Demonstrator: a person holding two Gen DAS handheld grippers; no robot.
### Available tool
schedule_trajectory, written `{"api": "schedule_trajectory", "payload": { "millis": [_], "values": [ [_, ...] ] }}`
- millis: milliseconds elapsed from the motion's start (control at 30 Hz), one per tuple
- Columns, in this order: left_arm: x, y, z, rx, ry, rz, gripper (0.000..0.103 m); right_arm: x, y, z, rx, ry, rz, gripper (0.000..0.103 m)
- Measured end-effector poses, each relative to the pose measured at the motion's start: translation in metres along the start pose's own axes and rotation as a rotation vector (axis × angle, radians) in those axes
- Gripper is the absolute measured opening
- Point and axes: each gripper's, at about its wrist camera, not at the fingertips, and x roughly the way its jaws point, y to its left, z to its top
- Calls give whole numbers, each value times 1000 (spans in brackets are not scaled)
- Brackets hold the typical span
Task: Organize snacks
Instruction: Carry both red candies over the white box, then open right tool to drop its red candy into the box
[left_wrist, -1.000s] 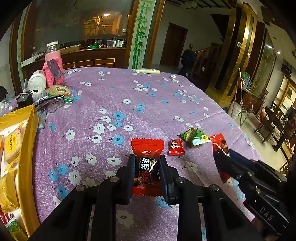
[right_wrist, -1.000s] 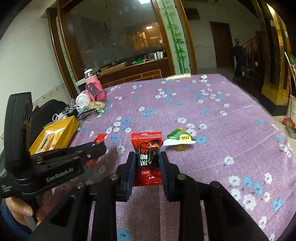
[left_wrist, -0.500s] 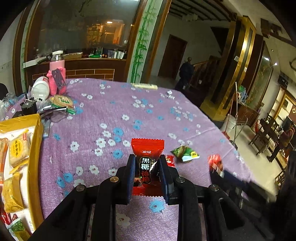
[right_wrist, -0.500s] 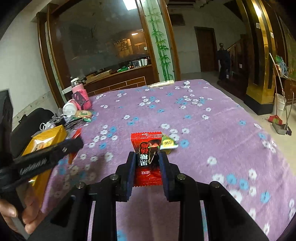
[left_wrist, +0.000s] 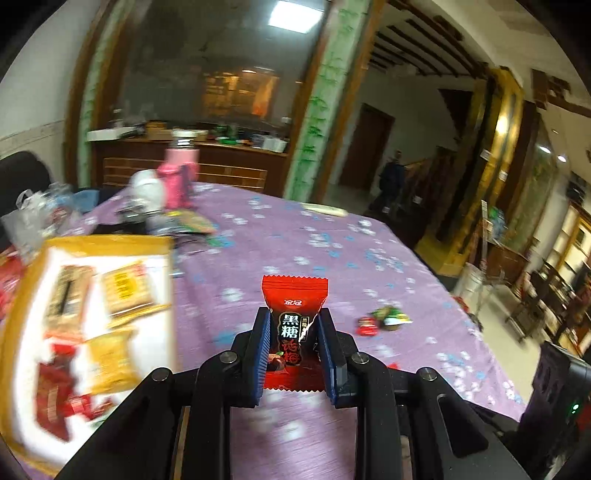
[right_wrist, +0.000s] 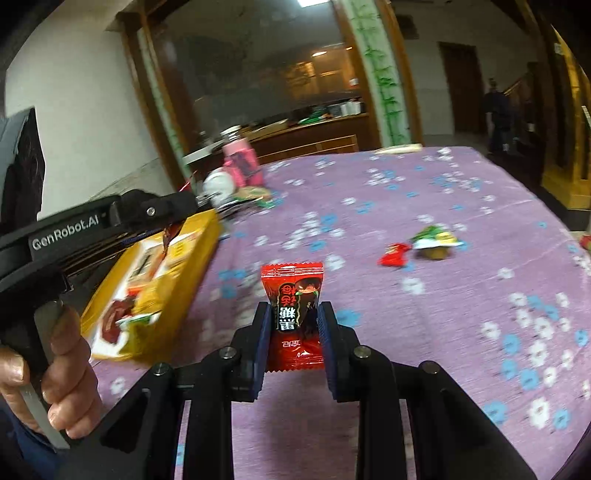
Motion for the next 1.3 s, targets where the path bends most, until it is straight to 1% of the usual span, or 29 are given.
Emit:
{"api": "schedule_trajectory", "payload": {
  "millis": [100, 200, 400, 533, 600, 667, 800, 900, 1033, 1067, 1100, 1167, 1200, 1233, 1267, 1300],
  "values": [
    [-15, 37, -3, -49, -11, 61, 25, 4, 19, -4, -28, 26, 45, 25],
    [-30, 75, -8, -95, -24, 130, 25, 5, 33, -7, -56, 43, 69, 25],
    [-48, 143, -21, -176, -26, 248, 25, 14, 59, -2, -77, 90, 152, 25],
    [-49, 168, -34, -217, 0, 283, 25, 27, 87, 2, -110, 127, 204, 25],
    [-45, 178, -38, -239, 18, 283, 25, 35, 103, 3, -130, 146, 237, 25],
    [-37, 181, -41, -252, 36, 267, 25, 45, 119, 5, -151, 163, 262, 25],
    [-23, 173, -47, -214, 61, 251, 25, 71, 149, 2, -203, 206, 275, 25],
    [-18, 172, -50, -203, 69, 243, 25, 86, 162, -1, -231, 224, 262, 25],
    [-11, 174, -54, -208, 79, 229, 26, 103, 169, -6, -251, 252, 248, 26],
    [-9, 174, -54, -210, 86, 226, 26, 104, 168, -8, -251, 254, 250, 26],
    [-8, 176, -54, -221, 91, 207, 26, 105, 168, -8, -259, 250, 248, 26],
    [-8, 178, -54, -238, 86, 191, 26, 105, 169, -8, -270, 236, 238, 27],
    [-7, 178, -54, -242, 87, 191, 25, 105, 169, -8, -272, 236, 235, 33],
    [-7, 179, -54, -244, 87, 182, 25, 105, 169, -7, -271, 234, 237, 46],
    [-7, 179, -54, -246, 84, 175, 25, 102, 168, -6, -269, 223, 243, 52],
    [-8, 179, -54, -250, 77, 168, 25, 99, 167, -5, -269, 204, 248, 55]
  ]
}}
